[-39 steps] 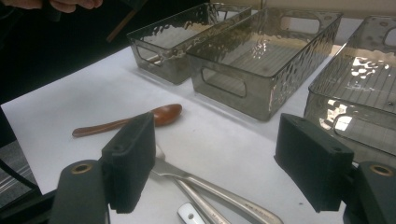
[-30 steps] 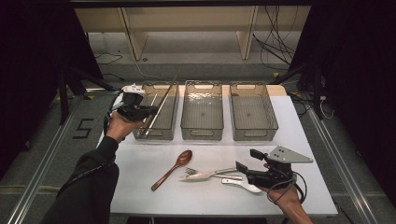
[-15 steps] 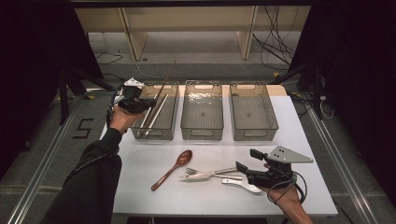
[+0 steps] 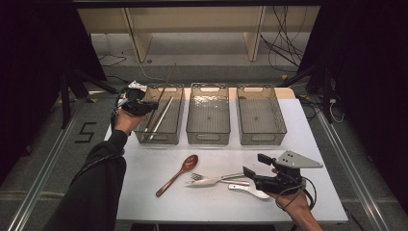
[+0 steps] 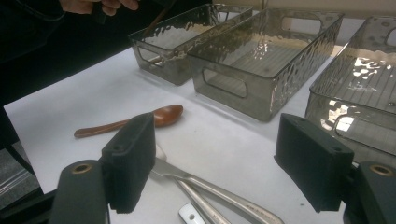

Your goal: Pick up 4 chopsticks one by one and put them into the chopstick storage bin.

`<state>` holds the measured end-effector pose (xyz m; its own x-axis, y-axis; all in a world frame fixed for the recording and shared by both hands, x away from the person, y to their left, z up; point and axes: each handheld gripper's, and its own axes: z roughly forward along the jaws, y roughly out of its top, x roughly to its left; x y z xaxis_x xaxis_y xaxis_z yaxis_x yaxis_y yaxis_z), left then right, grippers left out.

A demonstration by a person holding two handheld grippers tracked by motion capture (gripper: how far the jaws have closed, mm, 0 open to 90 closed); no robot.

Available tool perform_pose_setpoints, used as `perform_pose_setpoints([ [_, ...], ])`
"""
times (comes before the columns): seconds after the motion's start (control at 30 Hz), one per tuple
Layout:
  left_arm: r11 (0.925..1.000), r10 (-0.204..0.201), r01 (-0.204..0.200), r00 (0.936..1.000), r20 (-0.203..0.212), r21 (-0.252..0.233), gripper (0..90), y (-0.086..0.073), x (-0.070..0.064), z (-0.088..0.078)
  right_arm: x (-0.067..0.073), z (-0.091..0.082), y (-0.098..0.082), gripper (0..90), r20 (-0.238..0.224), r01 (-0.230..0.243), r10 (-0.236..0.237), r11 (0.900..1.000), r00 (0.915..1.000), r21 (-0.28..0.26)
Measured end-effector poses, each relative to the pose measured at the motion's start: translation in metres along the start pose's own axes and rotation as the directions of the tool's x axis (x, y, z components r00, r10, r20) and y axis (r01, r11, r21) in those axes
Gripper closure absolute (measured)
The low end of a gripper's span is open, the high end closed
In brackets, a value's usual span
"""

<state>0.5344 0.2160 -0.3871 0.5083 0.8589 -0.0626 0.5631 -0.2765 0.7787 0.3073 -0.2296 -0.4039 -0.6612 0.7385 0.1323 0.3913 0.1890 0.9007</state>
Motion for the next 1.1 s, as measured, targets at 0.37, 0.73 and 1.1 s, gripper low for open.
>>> perform_pose_setpoints([
  [0.37,0.9994,0.012,-0.012,0.9998,-0.015,0.031,83.2,-0.01,0.005,0.006,0.0,0.0,0.0,29.6,-0.002,0.003,-0.003,1.0,1.0,-0.001],
  [0.73,0.9988,0.002,0.0,0.9995,-0.03,0.05,75.5,-0.017,0.006,0.006,0.0,0.0,0.0,29.6,-0.003,0.003,-0.003,1.0,1.0,0.0],
  [1.1,0.9979,-0.047,0.045,0.998,0.042,0.047,41.2,-0.026,-0.02,-0.031,0.001,0.0,0.0,29.6,-0.002,0.005,-0.005,1.0,1.0,0.002],
])
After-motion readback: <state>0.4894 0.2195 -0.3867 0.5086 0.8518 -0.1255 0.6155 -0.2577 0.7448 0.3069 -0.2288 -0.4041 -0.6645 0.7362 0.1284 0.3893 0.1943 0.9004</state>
